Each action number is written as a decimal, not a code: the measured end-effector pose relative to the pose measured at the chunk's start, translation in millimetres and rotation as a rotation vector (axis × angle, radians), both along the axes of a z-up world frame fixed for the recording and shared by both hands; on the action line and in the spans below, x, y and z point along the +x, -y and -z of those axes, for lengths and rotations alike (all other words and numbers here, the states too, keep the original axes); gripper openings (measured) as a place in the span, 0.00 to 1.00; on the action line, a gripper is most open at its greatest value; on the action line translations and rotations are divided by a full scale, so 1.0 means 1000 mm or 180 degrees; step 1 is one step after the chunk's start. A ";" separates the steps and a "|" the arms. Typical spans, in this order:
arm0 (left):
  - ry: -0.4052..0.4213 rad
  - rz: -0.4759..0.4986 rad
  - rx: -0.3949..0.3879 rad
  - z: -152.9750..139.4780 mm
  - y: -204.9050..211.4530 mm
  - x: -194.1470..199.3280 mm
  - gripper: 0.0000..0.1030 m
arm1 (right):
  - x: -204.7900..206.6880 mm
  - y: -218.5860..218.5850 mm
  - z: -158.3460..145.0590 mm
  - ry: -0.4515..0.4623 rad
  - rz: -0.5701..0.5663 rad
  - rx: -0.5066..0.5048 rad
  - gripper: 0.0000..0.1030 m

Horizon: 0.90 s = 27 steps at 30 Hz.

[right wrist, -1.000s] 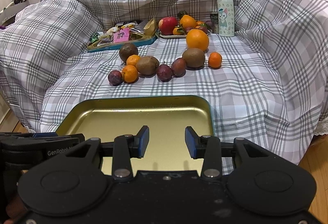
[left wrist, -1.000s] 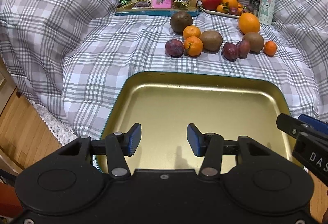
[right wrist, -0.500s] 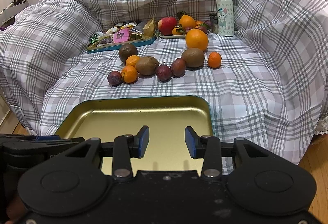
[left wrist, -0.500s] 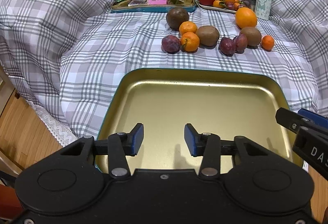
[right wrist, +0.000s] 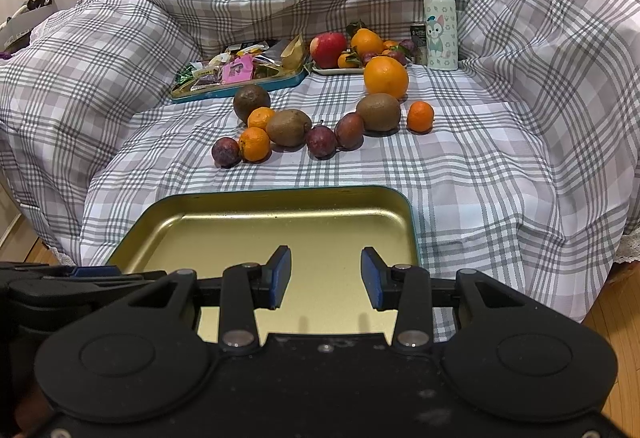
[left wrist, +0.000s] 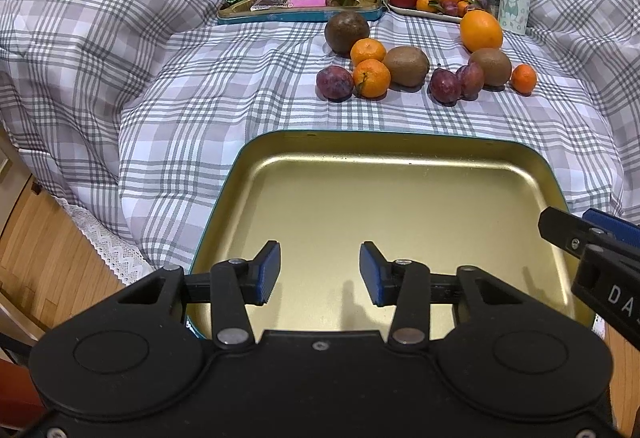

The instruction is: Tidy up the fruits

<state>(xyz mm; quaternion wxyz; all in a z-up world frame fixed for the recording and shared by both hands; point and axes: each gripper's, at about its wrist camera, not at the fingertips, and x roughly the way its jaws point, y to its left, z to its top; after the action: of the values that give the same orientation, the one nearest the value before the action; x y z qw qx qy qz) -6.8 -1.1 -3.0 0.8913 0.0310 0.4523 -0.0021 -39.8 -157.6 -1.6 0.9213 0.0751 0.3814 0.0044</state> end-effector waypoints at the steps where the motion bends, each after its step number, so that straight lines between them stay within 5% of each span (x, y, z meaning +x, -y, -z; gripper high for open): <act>1: 0.0000 0.0000 -0.0002 0.000 0.000 0.000 0.50 | 0.000 -0.001 0.000 0.0001 -0.0003 -0.0002 0.40; 27: -0.0026 0.0042 -0.0066 0.002 0.001 -0.002 0.50 | 0.000 -0.002 0.001 -0.0003 -0.0007 -0.0004 0.40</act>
<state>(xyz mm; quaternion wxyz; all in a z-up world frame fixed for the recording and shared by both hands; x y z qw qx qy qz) -8.8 -2.3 -4.6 0.8897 0.0247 0.4558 -0.0127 -39.6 -155.4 -2.9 0.9212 0.0741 0.3819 0.0052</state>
